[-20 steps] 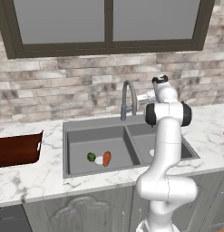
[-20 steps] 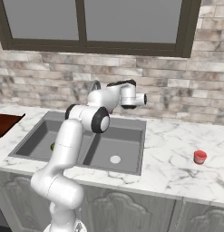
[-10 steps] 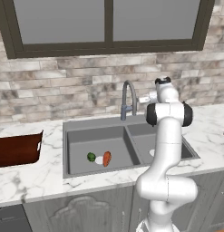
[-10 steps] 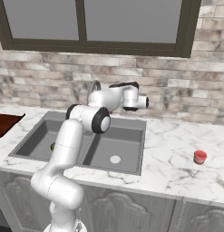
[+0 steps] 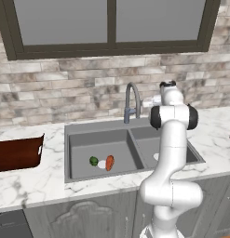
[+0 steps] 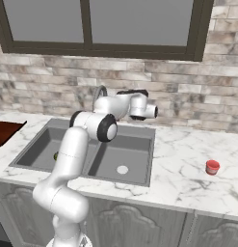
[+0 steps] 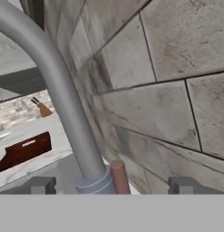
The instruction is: Pick up all produce items and place them in the sink. Turn on the sink faucet to wash them. Then turn the sink off and put them in the tray.
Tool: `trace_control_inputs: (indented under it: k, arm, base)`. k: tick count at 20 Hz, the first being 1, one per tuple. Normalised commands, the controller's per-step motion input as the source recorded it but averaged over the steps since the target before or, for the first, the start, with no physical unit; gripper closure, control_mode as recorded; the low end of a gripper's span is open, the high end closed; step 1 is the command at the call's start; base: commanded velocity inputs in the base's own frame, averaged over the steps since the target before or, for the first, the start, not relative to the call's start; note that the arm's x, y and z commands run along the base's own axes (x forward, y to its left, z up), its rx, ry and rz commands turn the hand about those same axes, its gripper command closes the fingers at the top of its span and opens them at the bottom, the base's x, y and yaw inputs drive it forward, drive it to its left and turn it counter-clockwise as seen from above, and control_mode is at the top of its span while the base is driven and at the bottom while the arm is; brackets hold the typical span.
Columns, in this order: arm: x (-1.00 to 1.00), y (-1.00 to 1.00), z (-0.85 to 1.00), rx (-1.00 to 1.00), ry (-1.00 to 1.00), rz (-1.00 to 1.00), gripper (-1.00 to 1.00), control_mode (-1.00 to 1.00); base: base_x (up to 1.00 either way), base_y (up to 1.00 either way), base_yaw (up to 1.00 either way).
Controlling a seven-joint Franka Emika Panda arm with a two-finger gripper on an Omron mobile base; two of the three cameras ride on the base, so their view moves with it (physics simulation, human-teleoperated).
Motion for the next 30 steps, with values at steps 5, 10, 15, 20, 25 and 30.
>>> trace_control_inputs:
  k: [5, 10, 15, 20, 25, 30]
  arm:
    - [0.44, -0.16, 0.0, 0.0, -0.15, 0.0, -1.0, -1.0]
    - [0.3, -0.32, 0.03, 0.02, -0.15, 0.03, -1.0, -1.0]
    - [0.21, -0.37, 0.11, 0.02, -0.13, 0.03, -1.0, -1.0]
    - [0.07, -0.46, 0.24, 0.03, -0.12, 0.02, -1.0, -1.0]
    - [0.0, -0.41, 0.23, 0.03, -0.1, 0.0, -1.0, -1.0]
    - [-0.54, -0.03, 0.32, 0.01, -0.08, 0.0, -1.0, -1.0]
  base:
    - [0.0, 0.0, 0.0]
    - [0.0, 0.0, 0.0]
    - [0.0, 0.0, 0.0]
    - [0.0, 0.0, 0.0]
    - [0.0, 0.0, 0.0]
    - [0.0, 0.0, 0.0]
